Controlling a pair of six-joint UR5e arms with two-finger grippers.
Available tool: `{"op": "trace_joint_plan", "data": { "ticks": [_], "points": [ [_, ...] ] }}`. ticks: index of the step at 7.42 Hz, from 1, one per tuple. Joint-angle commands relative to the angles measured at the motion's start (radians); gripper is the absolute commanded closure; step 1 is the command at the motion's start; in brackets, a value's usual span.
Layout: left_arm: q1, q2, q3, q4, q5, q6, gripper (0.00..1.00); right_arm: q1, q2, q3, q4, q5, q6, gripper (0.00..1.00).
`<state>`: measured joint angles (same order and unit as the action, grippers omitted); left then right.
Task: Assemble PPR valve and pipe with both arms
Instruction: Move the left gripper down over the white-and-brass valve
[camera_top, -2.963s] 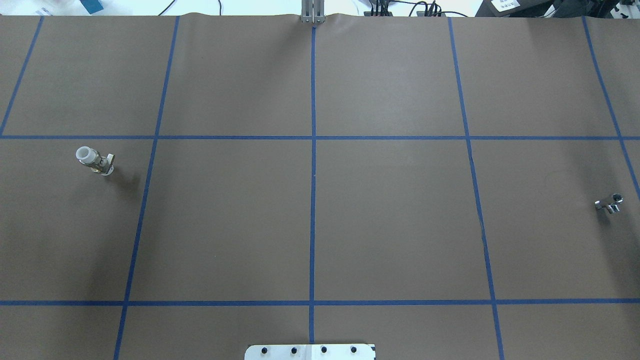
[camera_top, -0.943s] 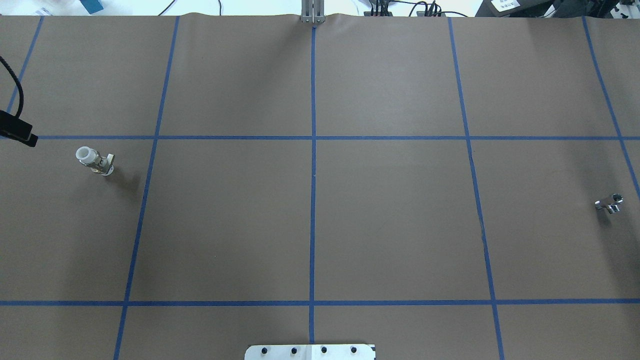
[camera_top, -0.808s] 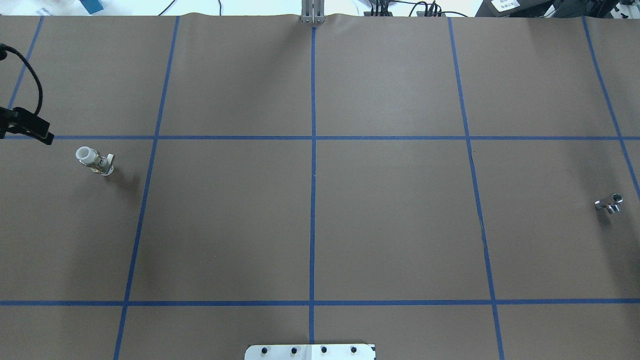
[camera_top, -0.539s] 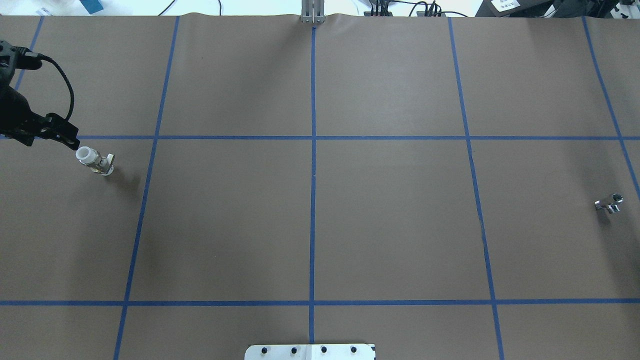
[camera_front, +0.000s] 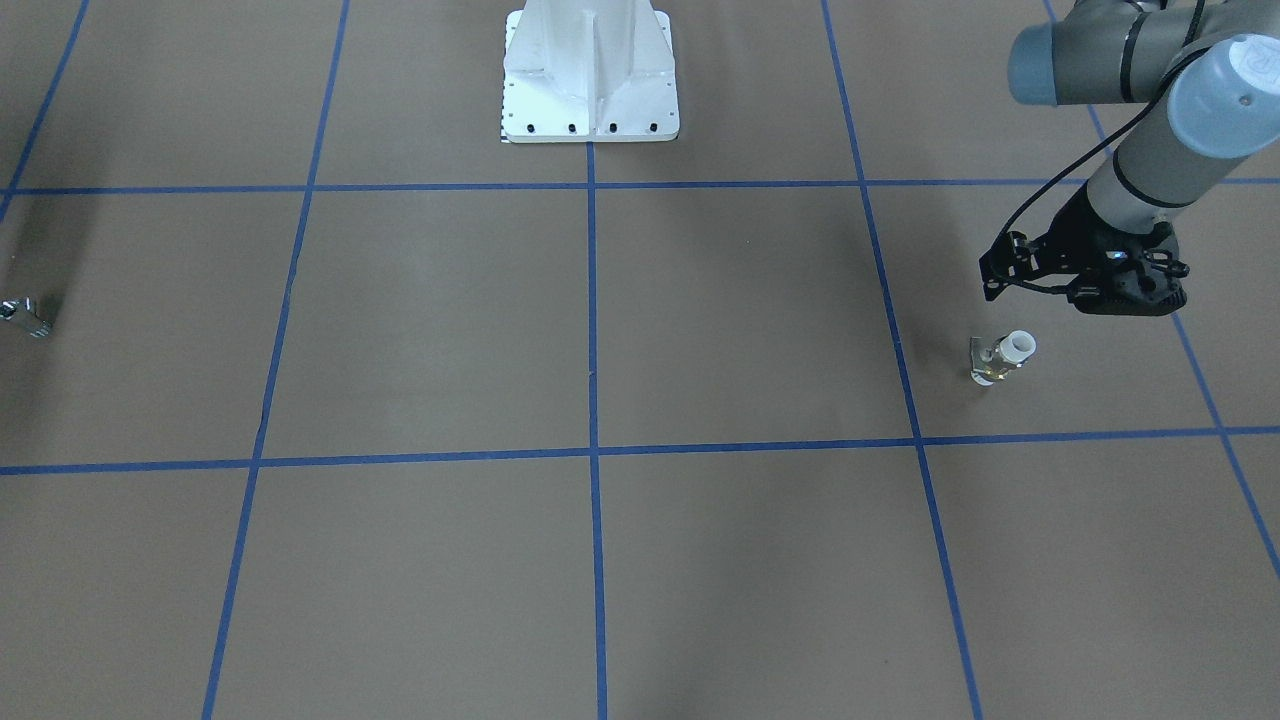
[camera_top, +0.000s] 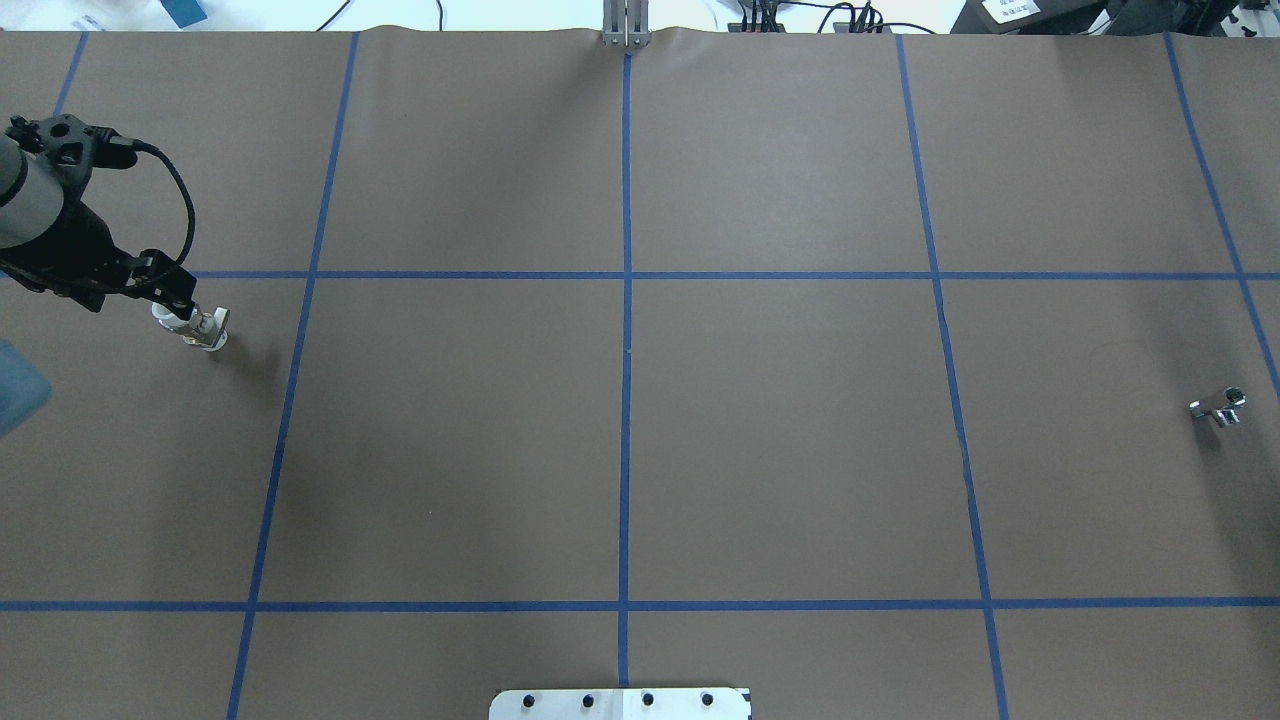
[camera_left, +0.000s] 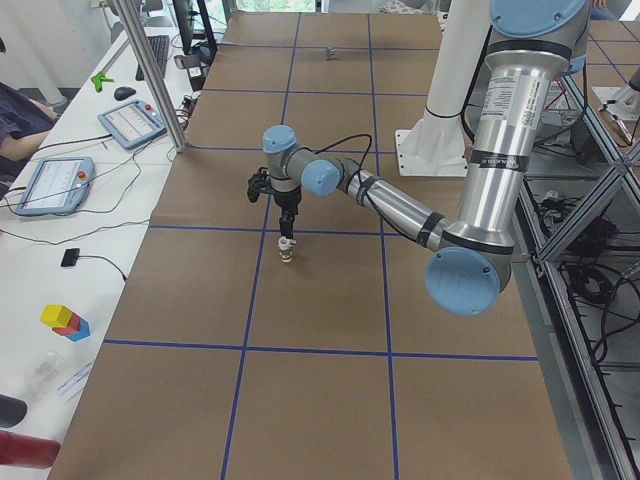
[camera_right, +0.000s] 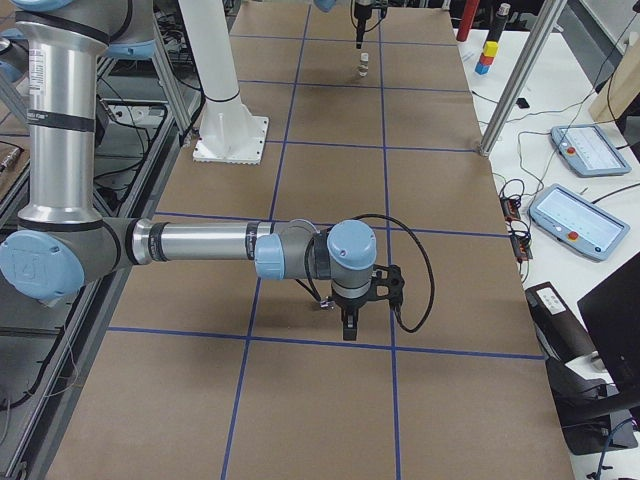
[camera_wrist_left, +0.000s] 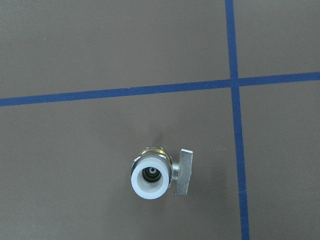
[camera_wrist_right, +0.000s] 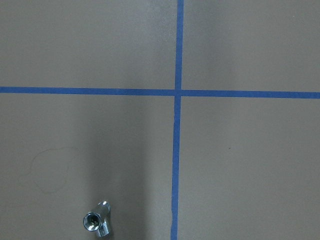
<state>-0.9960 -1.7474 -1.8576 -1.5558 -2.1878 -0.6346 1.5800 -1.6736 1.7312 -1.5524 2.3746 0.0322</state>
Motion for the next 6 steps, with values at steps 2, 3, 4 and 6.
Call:
{"op": "trace_joint_plan", "data": {
  "ticks": [2, 3, 4, 6],
  "points": [
    [0.002, -0.020, 0.044, -0.012, 0.002, 0.004, 0.00, 0.000, 0.000, -0.001, 0.000, 0.000, 0.000, 0.01],
    [0.002, -0.024, 0.076, -0.051, 0.002, 0.004, 0.00, 0.000, 0.000, -0.001, 0.000, 0.000, 0.000, 0.01],
    [0.002, -0.026, 0.109, -0.093, 0.002, 0.004, 0.00, 0.000, 0.000, -0.001, 0.000, 0.000, 0.000, 0.01],
    [0.002, -0.026, 0.127, -0.112, 0.000, 0.004, 0.00, 0.000, 0.000, -0.001, 0.000, 0.000, 0.000, 0.01]
  ]
}}
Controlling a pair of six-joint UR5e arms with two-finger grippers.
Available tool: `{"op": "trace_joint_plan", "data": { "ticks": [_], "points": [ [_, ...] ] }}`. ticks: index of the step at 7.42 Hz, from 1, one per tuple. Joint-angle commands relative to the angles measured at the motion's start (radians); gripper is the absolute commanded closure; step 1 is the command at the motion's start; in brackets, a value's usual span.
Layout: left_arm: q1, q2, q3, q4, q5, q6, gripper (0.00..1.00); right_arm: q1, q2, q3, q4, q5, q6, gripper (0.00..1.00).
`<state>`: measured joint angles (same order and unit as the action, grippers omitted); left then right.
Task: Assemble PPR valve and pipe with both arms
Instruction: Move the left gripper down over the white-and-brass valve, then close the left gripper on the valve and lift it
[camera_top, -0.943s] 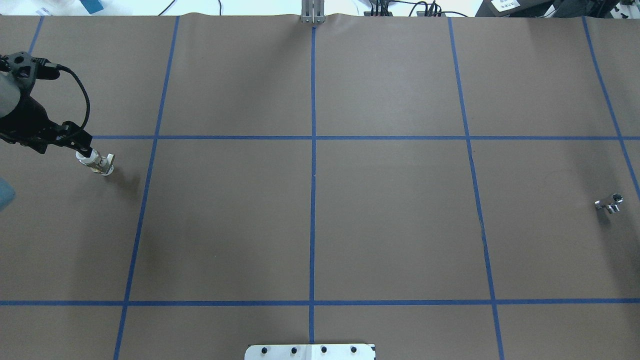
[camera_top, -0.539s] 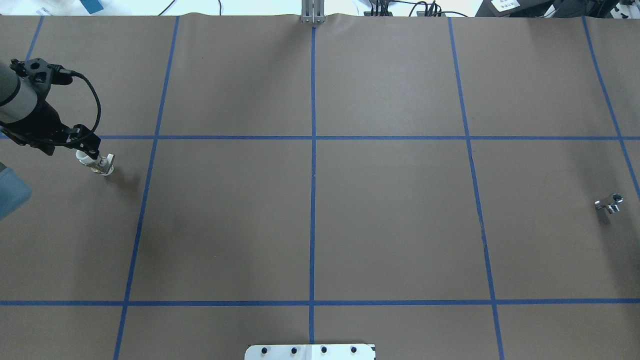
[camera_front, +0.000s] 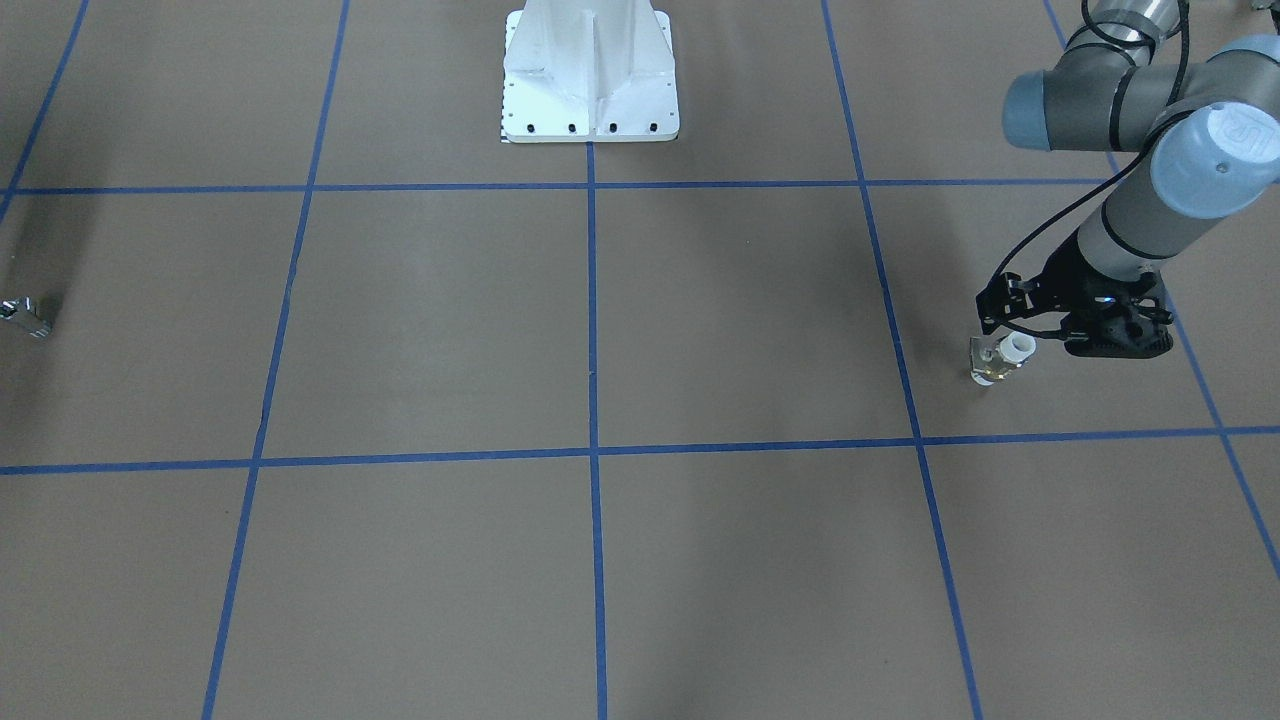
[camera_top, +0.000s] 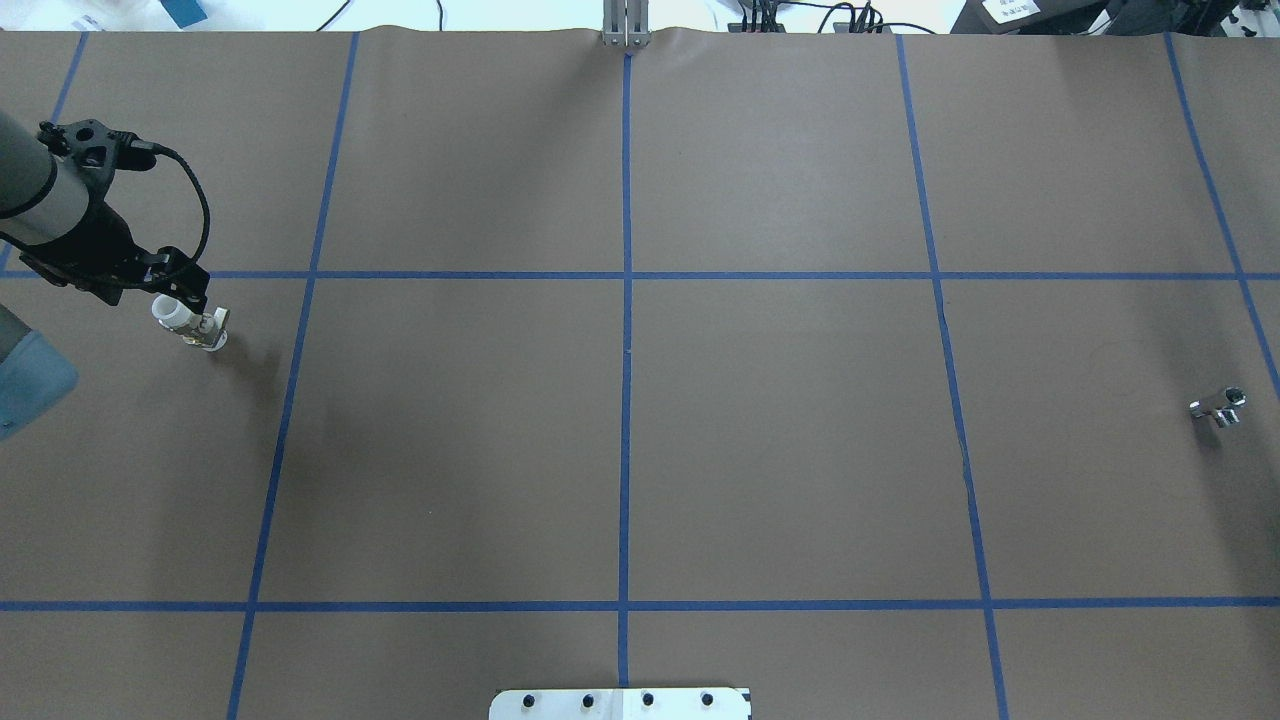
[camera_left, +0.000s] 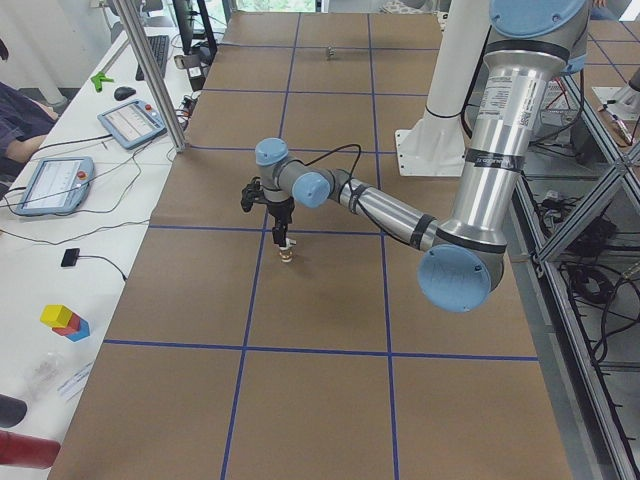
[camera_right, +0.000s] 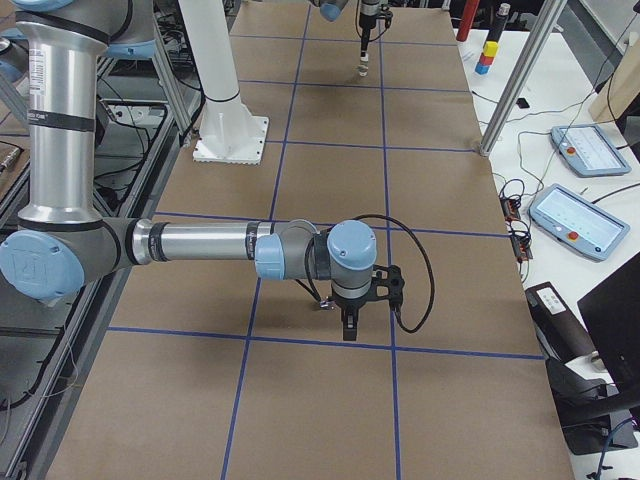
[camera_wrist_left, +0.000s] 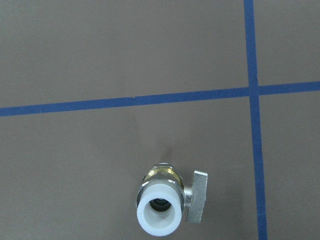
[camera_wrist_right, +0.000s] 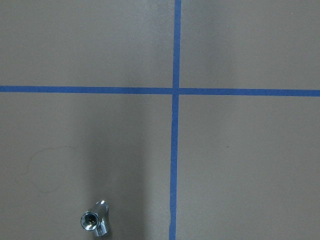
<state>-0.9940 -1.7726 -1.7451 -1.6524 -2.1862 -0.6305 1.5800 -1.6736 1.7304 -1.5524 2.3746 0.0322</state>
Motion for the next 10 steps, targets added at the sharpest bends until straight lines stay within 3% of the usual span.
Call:
{"op": "trace_joint_plan", "data": {
  "ticks": [1, 8, 10],
  "points": [
    [0.000, -0.001, 0.019, -0.017, -0.001, 0.000, 0.00, 0.000, 0.000, 0.000, 0.000, 0.000, 0.000, 0.01],
    [0.005, -0.004, 0.088, -0.104, -0.001, -0.009, 0.01, 0.000, 0.000, -0.003, 0.002, 0.005, 0.000, 0.01],
    [0.015, -0.002, 0.090, -0.104, -0.001, -0.009, 0.09, 0.000, 0.000, -0.003, 0.000, 0.002, 0.000, 0.01]
  ]
}}
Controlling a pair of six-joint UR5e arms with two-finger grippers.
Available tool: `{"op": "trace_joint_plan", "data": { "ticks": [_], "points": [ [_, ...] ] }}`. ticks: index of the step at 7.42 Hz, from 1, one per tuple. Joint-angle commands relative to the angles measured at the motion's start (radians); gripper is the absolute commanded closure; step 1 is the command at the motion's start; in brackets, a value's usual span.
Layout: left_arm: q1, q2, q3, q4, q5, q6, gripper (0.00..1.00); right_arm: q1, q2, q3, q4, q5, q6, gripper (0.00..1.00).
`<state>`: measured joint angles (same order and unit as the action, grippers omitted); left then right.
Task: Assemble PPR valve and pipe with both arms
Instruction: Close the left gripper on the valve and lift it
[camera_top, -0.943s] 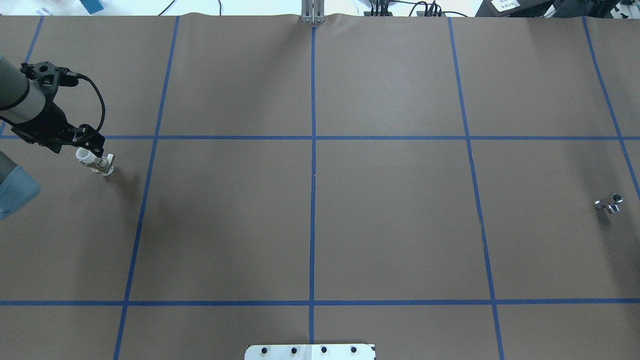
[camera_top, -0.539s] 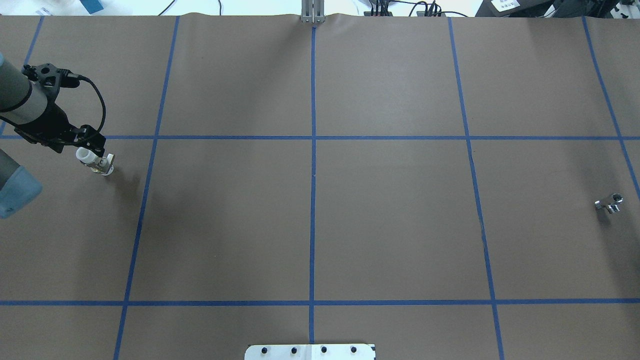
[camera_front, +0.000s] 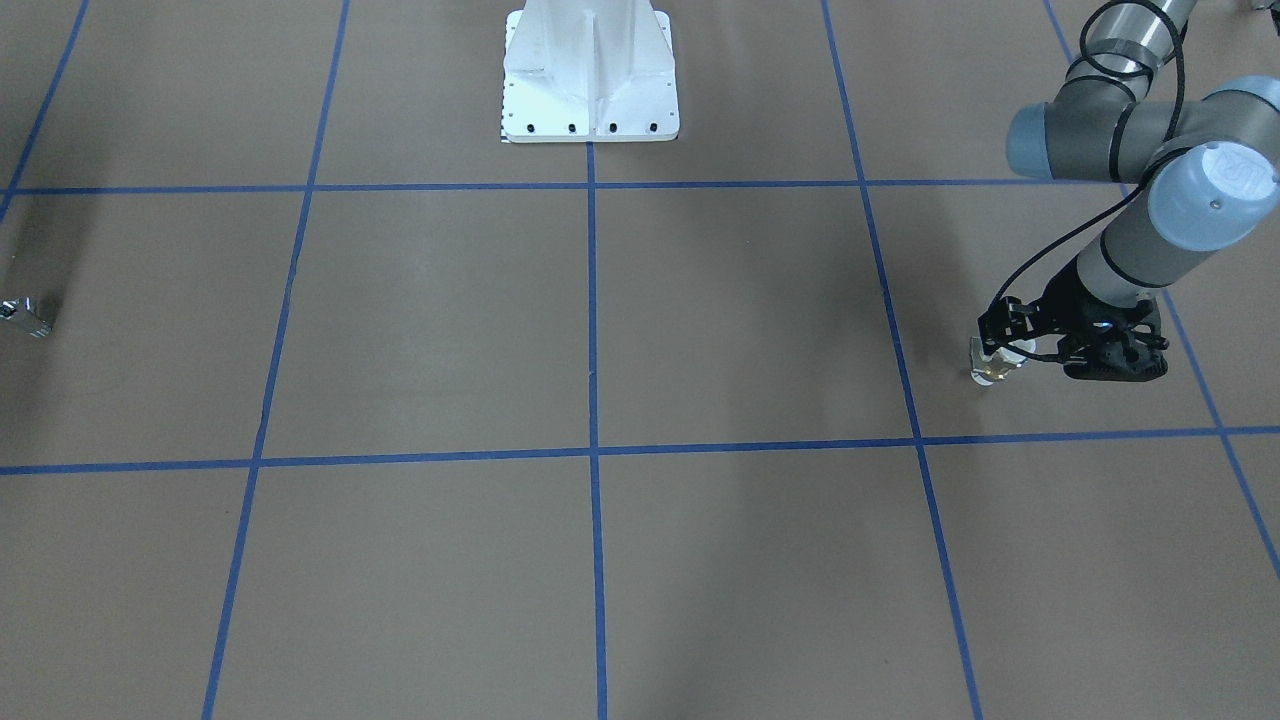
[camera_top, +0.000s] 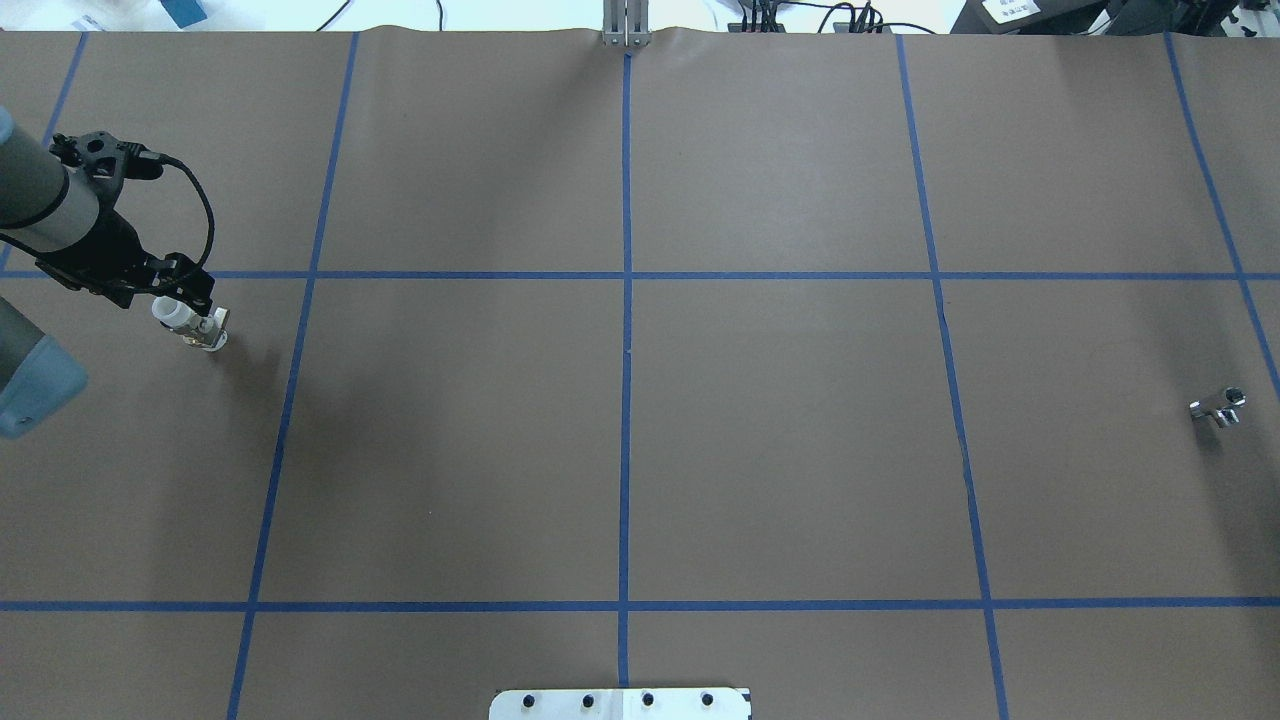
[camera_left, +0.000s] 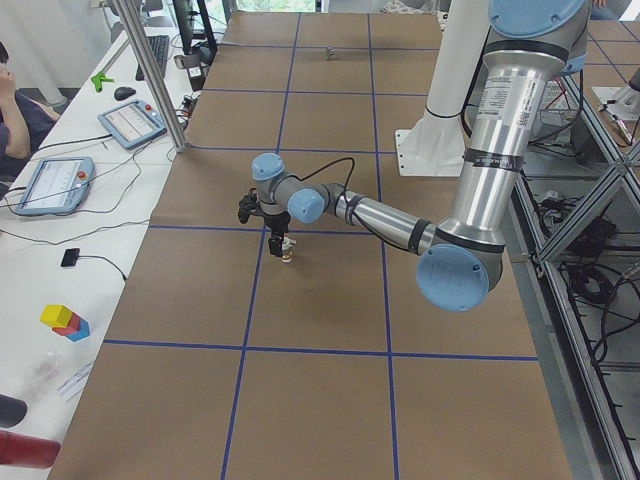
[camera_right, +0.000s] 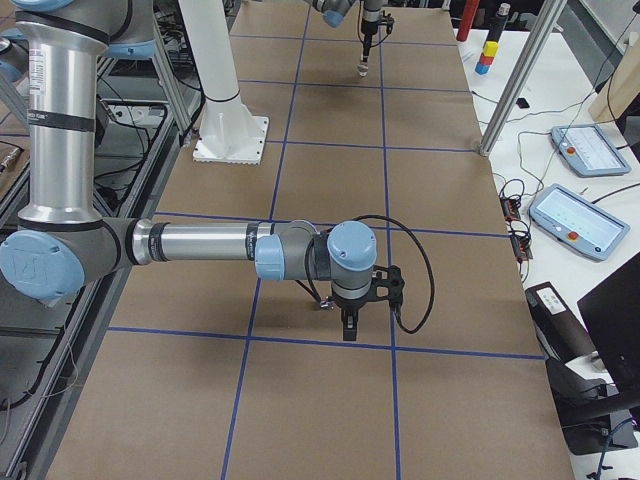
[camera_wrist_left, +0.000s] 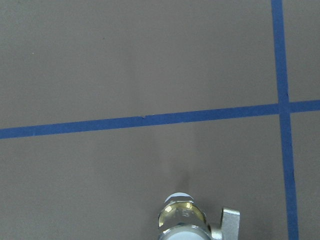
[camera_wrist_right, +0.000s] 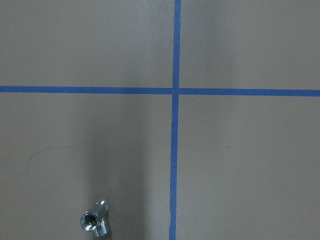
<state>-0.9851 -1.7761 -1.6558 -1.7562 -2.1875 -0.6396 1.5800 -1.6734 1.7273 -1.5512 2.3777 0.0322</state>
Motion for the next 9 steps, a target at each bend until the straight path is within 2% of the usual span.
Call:
{"op": "trace_joint_plan", "data": {
  "ticks": [1, 4, 6, 9],
  "points": [
    [0.014, 0.001, 0.001, 0.000, 0.000, -0.002, 0.11, 0.000, 0.000, 0.000, -0.001, -0.002, 0.000, 0.01],
    [0.019, 0.003, 0.004, 0.000, 0.000, 0.001, 0.21, 0.000, -0.002, 0.000, 0.000, -0.003, 0.000, 0.01],
    [0.019, 0.010, 0.002, -0.002, 0.000, 0.008, 0.31, 0.000, -0.003, 0.000, -0.001, -0.005, 0.000, 0.01],
    [0.019, 0.012, -0.001, -0.002, 0.000, 0.006, 0.32, 0.000, -0.003, -0.003, 0.000, -0.005, 0.000, 0.01]
  ]
}}
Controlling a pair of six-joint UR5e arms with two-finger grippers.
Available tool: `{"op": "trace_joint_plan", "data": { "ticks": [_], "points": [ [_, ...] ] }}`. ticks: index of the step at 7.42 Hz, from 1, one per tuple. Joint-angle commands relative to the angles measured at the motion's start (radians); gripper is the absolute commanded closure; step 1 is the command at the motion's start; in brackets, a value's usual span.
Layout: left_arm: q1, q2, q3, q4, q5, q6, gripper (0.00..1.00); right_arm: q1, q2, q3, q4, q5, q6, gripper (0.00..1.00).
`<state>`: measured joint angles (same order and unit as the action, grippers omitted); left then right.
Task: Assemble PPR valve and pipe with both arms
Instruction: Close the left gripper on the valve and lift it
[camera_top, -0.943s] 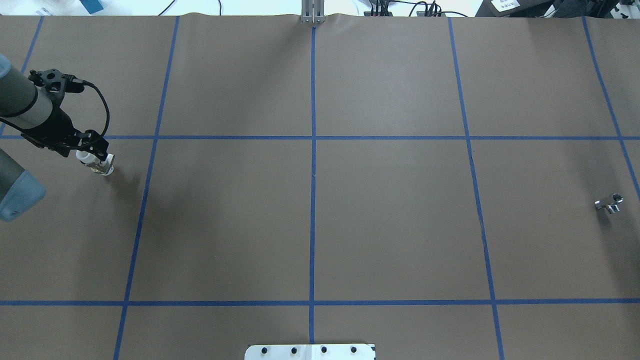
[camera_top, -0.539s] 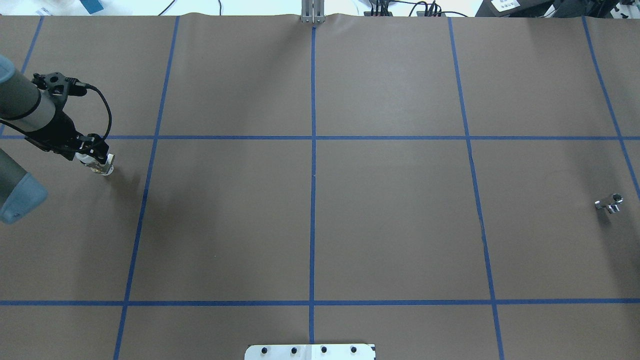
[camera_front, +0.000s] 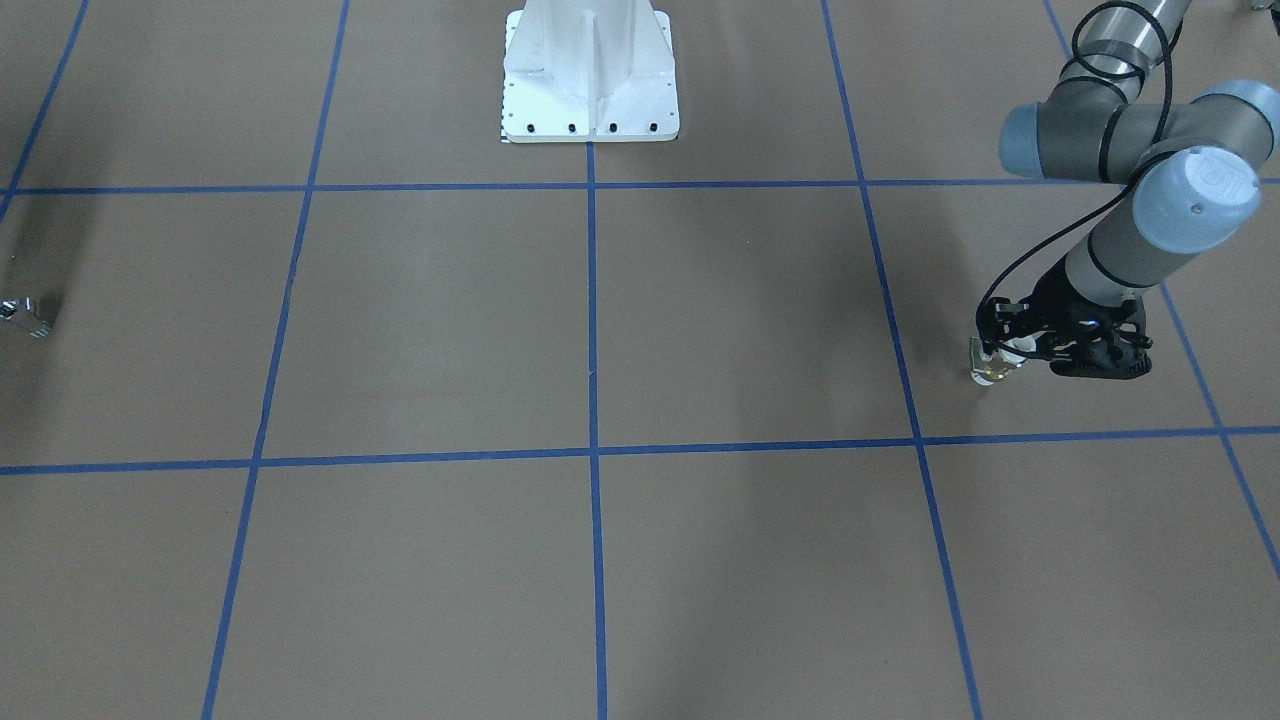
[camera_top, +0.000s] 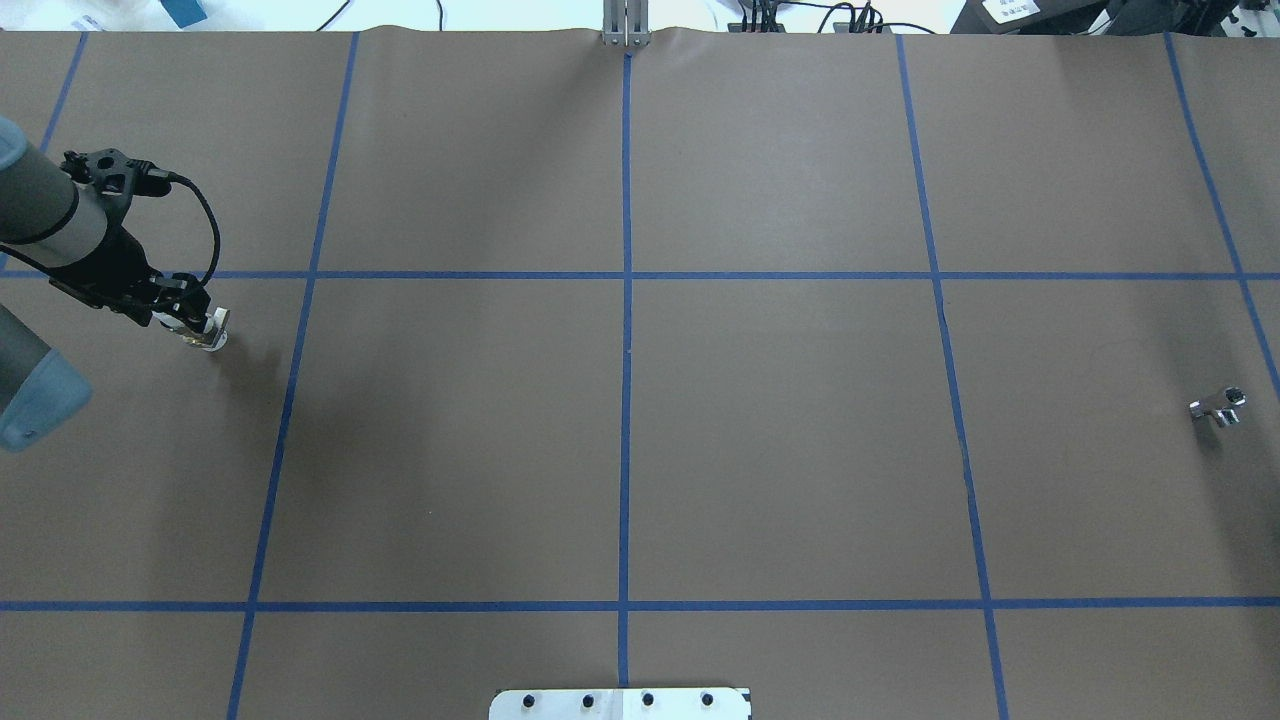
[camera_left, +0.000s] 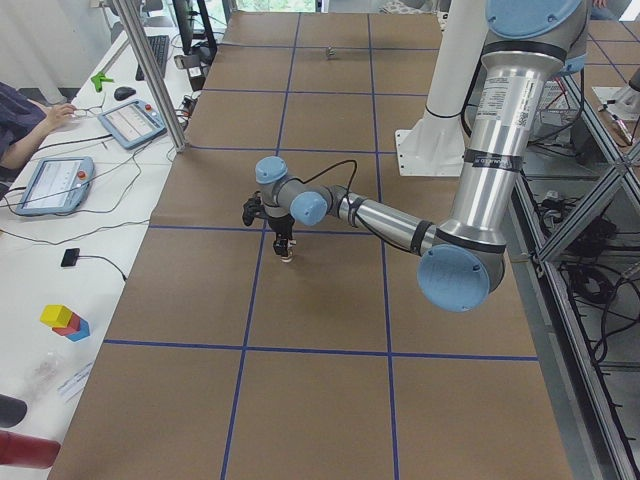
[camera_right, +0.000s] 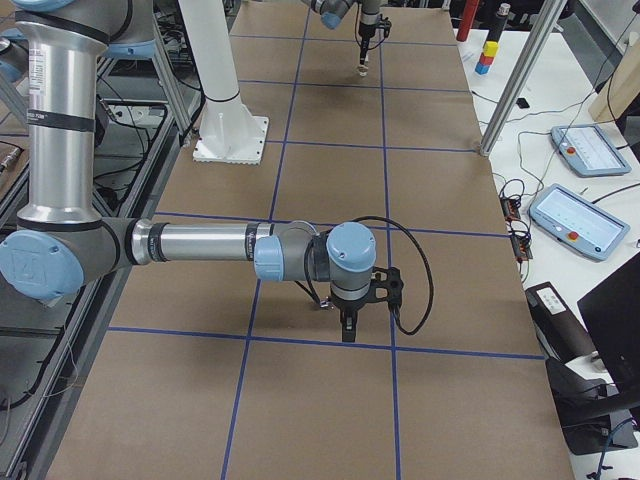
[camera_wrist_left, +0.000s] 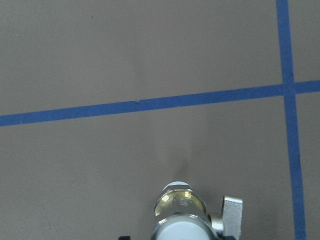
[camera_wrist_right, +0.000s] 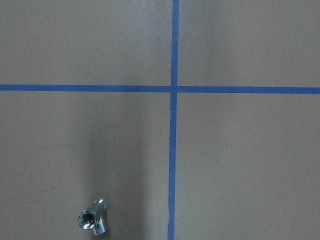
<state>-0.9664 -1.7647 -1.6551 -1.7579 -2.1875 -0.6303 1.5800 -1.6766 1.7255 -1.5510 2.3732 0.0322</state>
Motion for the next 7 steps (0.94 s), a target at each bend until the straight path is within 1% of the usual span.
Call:
{"op": "trace_joint_plan", "data": {
  "ticks": [1, 2, 3, 4, 5, 6, 7],
  "points": [
    [0.002, 0.001, 0.000, 0.000, 0.000, -0.006, 0.32, 0.000, 0.000, -0.006, 0.000, 0.000, 0.000, 0.01],
    [0.003, 0.001, 0.000, 0.000, 0.000, -0.006, 0.32, 0.000, 0.000, -0.006, 0.000, 0.000, -0.002, 0.01],
    [0.003, 0.001, 0.000, 0.000, 0.000, -0.006, 0.35, 0.000, 0.000, -0.006, 0.000, 0.000, -0.002, 0.01],
    [0.003, 0.001, 0.000, 0.000, -0.002, -0.009, 0.40, 0.000, 0.000, -0.006, 0.000, 0.000, -0.002, 0.01],
    [0.003, -0.001, -0.005, 0.000, -0.003, -0.011, 0.57, 0.000, 0.000, -0.006, 0.000, 0.000, -0.002, 0.01],
    [0.003, 0.001, -0.012, -0.002, -0.006, -0.009, 0.84, 0.000, 0.000, -0.004, 0.000, 0.000, 0.000, 0.01],
    [0.003, 0.002, -0.029, -0.002, -0.011, -0.012, 1.00, 0.000, 0.000, -0.004, 0.000, 0.001, 0.000, 0.01]
  ]
}}
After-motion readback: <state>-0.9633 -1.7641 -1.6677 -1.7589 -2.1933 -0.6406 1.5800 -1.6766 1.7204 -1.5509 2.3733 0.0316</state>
